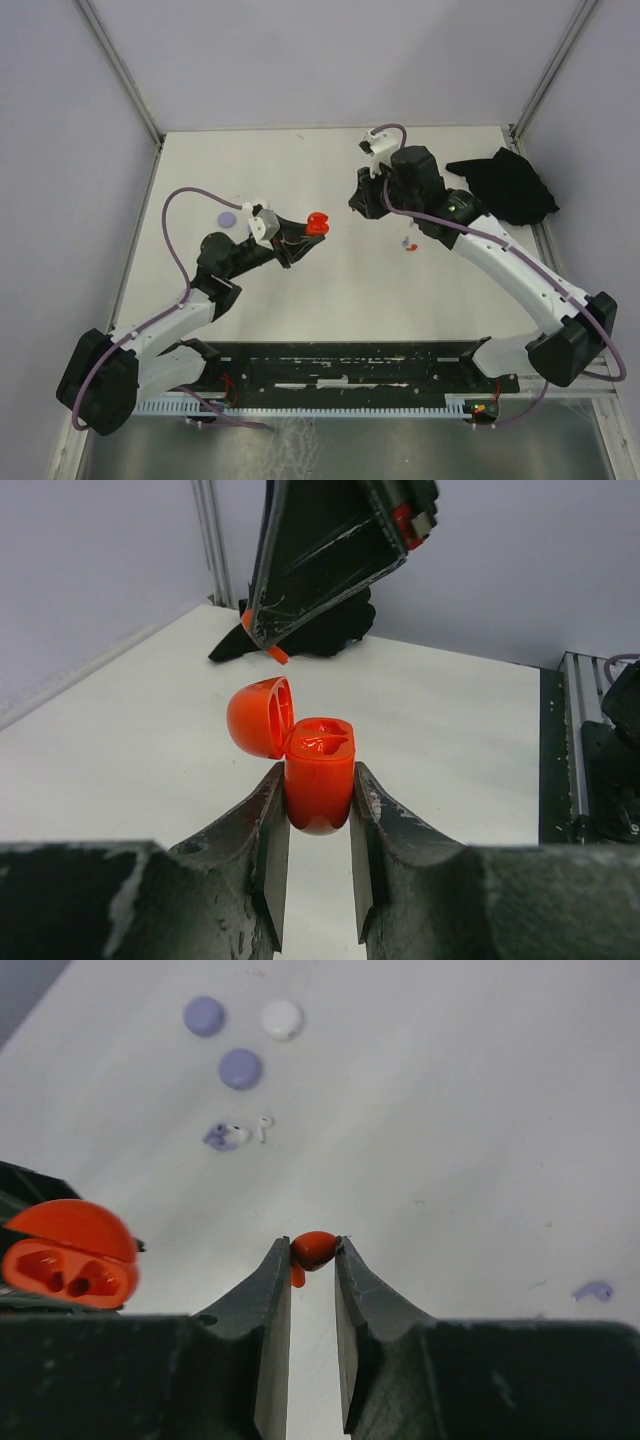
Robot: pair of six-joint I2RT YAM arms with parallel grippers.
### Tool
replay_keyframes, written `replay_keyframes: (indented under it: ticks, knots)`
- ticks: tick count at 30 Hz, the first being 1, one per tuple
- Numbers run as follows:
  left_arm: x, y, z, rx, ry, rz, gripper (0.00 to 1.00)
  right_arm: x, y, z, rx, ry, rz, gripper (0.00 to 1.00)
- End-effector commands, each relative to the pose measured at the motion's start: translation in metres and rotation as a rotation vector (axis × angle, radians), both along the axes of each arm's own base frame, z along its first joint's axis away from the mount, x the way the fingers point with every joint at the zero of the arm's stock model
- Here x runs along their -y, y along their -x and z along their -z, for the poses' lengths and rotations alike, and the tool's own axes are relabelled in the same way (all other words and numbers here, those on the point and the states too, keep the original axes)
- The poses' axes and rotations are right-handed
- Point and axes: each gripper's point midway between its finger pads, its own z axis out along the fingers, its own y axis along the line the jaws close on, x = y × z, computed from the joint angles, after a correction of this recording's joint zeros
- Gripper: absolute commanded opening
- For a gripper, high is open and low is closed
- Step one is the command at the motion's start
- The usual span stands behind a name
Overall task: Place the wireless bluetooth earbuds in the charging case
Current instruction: Place the earbud in the charging case.
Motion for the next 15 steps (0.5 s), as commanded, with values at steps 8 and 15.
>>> replay_keyframes:
  ticks: [8, 15]
  knots:
    - [-0.005, 0.001, -0.040, 0.068, 0.181, -0.018, 0.03, -0.042, 0.044, -0.102, 0.283, -0.352, -0.189, 0.19]
    - [-0.002, 0.009, -0.053, 0.065, 0.234, 0.039, 0.03, -0.061, 0.075, -0.125, 0.388, -0.470, -0.328, 0.20]
